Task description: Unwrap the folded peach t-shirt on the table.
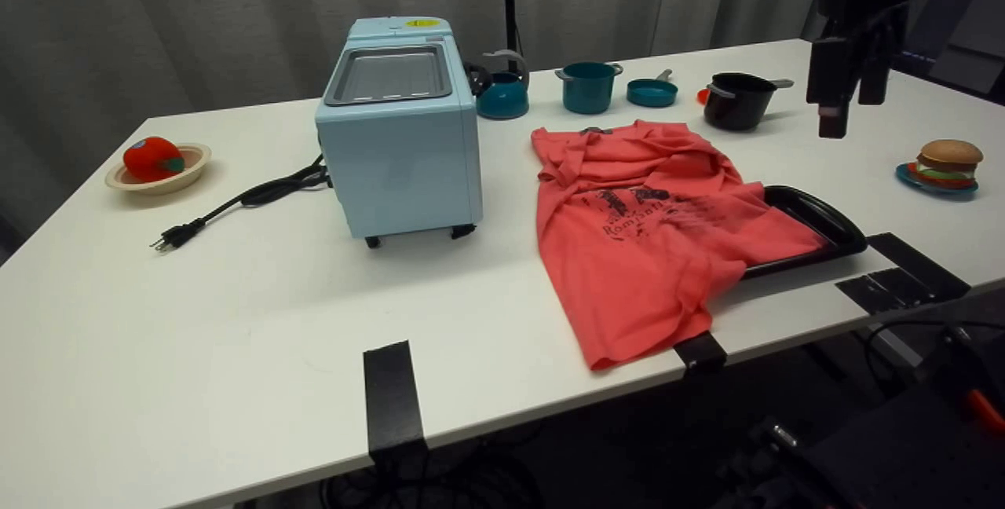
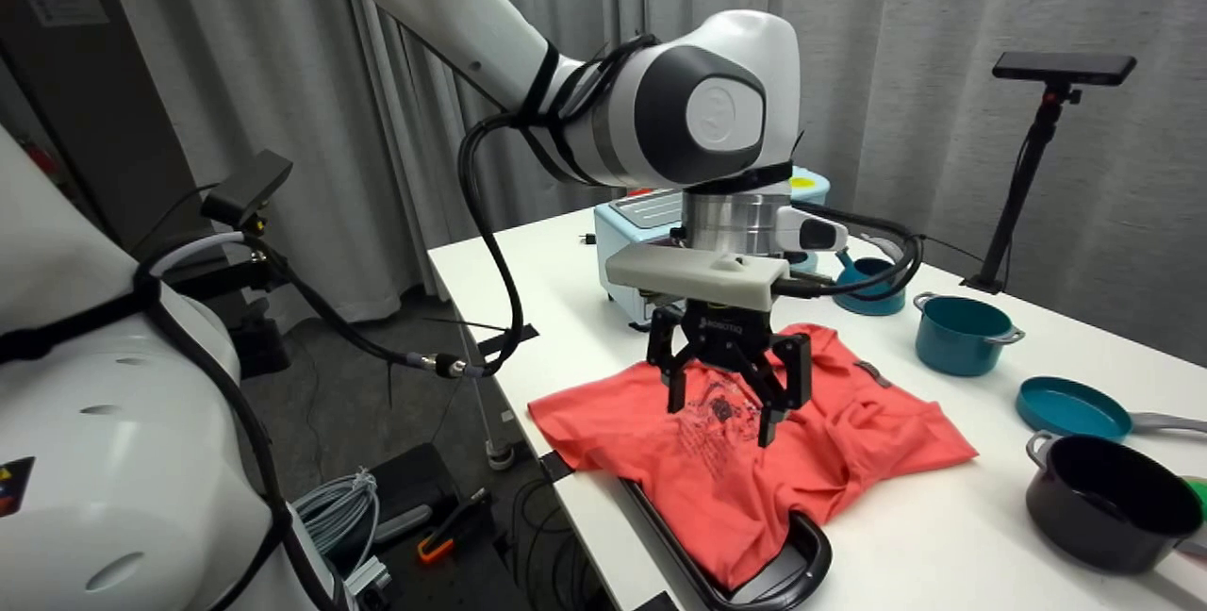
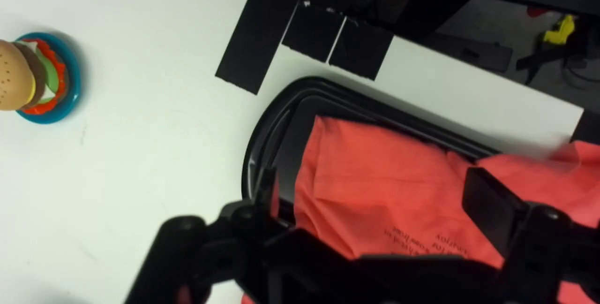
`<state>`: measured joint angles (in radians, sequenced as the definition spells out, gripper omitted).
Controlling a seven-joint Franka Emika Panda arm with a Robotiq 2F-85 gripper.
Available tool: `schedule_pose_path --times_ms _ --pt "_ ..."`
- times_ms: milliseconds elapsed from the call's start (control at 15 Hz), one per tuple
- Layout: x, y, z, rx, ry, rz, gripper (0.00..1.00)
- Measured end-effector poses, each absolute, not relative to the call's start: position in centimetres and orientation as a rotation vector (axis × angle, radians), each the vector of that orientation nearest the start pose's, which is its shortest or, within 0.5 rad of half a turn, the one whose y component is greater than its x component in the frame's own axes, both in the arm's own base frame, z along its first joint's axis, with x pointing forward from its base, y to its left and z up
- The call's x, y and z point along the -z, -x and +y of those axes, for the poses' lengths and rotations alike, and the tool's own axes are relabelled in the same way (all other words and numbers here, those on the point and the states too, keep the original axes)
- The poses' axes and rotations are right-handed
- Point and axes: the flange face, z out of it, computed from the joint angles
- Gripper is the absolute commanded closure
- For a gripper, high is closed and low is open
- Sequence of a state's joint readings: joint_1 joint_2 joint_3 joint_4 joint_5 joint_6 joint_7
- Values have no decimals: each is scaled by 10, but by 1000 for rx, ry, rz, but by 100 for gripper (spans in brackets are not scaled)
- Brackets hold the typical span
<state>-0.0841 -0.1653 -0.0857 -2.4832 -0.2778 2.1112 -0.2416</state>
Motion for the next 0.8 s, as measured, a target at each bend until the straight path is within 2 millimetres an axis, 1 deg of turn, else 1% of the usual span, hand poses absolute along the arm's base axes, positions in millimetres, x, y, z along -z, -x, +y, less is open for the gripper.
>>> schedule_pose_path --times_ms 200,333,533,800 --pt "-337 -444 -76 -198 3240 -337 0" --pt "-332 -460 -65 -76 3220 -301 0" --pt "-317 -487 -44 65 3192 -262 0" --pt "-290 -524 -17 197 3161 -237 0"
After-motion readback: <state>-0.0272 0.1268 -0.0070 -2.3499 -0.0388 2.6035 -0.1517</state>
